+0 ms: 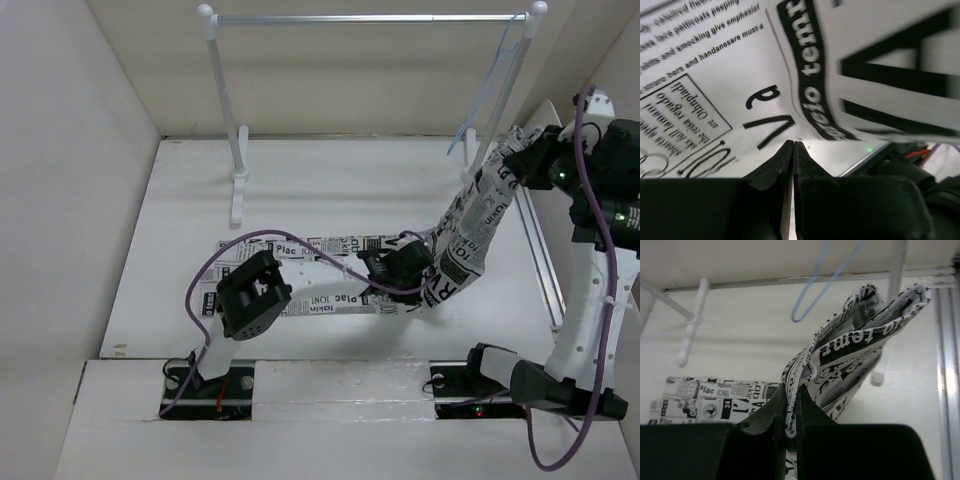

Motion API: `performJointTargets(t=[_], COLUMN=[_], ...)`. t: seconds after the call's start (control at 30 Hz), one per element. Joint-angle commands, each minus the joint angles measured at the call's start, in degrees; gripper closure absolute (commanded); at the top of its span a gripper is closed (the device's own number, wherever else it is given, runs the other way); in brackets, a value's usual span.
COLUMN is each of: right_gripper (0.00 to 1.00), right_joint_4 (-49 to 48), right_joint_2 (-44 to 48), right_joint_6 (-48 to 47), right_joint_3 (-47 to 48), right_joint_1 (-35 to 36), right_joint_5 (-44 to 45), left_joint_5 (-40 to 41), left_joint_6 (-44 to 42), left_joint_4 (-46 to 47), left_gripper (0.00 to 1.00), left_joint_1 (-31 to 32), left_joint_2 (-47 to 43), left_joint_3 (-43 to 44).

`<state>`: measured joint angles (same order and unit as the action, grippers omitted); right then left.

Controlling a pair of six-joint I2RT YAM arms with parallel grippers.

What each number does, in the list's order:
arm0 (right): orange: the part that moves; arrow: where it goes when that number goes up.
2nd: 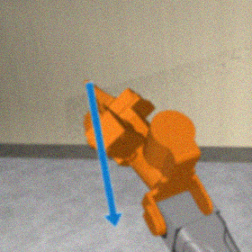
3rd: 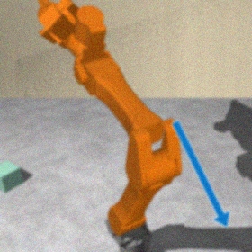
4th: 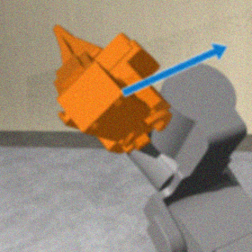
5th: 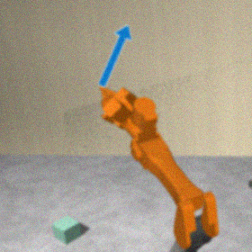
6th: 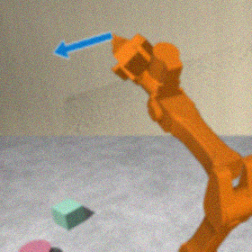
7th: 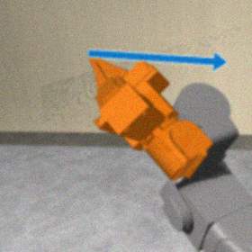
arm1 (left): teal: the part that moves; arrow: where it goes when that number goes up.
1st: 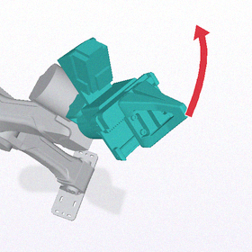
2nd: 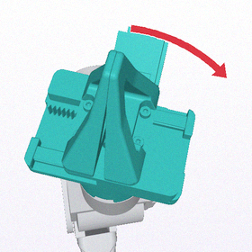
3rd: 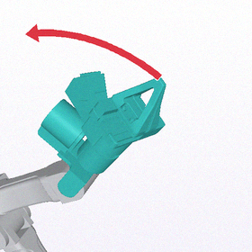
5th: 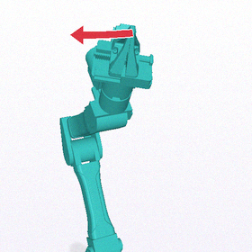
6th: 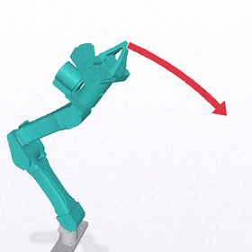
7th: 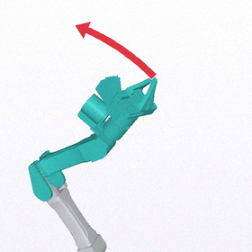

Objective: Place the trousers on the hanger
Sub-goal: Fold the trousers at the center of the board.

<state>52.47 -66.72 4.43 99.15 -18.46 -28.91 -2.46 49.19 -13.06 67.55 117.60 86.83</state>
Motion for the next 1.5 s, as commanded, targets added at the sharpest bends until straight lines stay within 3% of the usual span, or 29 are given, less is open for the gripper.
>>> performJointTargets(t=[0.0, 0.13, 0.17, 0.37, 0.53, 0.67, 0.87, 1.0, 1.07, 1.13, 1.23, 1.37, 1.4, 1.43, 1.47], right_gripper=[1.0, 1.0, 1.0, 1.0, 1.0, 1.0, 1.0, 1.0, 0.72, 0.27, 0.1, 0.12, 0.3, 0.43, 0.43], right_joint_4=[-10.18, -13.79, -14.49, -18.8, -22.74, -26.71, -32.24, -36.29, -37.61, -42.08, -42.01, -44.29, -43.34, -42.89, -42.89], right_joint_2=[3.78, 5.46, 5.2, -0.16, -10.59, -20.78, -36.27, -47.85, -50.87, -51.85, -47.22, -36.4, -31.77, -29.2, -27.0], right_joint_6=[3.56, 6.38, 7.69, 11.3, 12.71, 13.5, 14.99, 18.42, 22.18, 21.86, 20.72, 18.35, 16.95, 15.8, 15.01], right_joint_3=[-0.18, -4.31, -5.28, -3.71, 1.65, 5.51, 15.44, 19.75, 20.38, 17.84, 11.7, -1.22, -9.07, -9.15, -12.03], right_joint_1=[7.02, 19.83, 26.39, 46.65, 60.7, 68.72, 78.99, 84.36, 85.17, 84.38, 81.93, 77.0, 74.04, 74.01, 73.13], right_joint_5=[-1.59, 6.3, 8.41, 25.19, 34.96, 37.52, 36.03, 29.37, 26.89, 21.63, 19.94, 19.16, 19.24, 19.5, 19.76], left_joint_5=[6.92, 17.39, 18.53, 18.47, 10.74, 7.74, 10.8, 13.88, 17.29, 19.41, 21.97, 17.87, 11.05, 10.98, 7.85], left_joint_6=[-0.41, 0.2, 0.29, -2.94, -7.79, -9.29, -9.47, -9.28, -10.86, -11.22, -13.15, -13.86, -12.55, -11.49, -11.48], left_joint_4=[-4.51, -7.94, -8.29, -10.58, -11.55, -11.81, -13.92, -15.77, -17.78, -20.95, -23.06, -23.07, -20.11, -18.51, -18.49], left_gripper=[1.0, 1.0, 1.0, 0.91, 0.91, 0.91, 0.88, 0.87, 0.84, 0.79, 0.77, 0.76, 0.76, 0.76, 0.76], left_joint_1=[-0.14, -5.66, -7.59, -28.5, -48.43, -54.78, -55.33, -55.33, -55.33, -55.33, -55.33, -55.33, -55.33, -55.33, -55.33], left_joint_2=[-13.07, -30.9, -38.42, -62.1, -67.24, -67.85, -66.28, -67.06, -67.24, -67.24, -67.94, -69.61, -70.05, -70.05, -70.14], left_joint_3=[1.09, -9.9, -12.1, -23.63, -23.11, -20.74, -11.78, -6.77, -5.27, -3.77, -2.63, -5.51, -13.53, -17.09, -21.22])
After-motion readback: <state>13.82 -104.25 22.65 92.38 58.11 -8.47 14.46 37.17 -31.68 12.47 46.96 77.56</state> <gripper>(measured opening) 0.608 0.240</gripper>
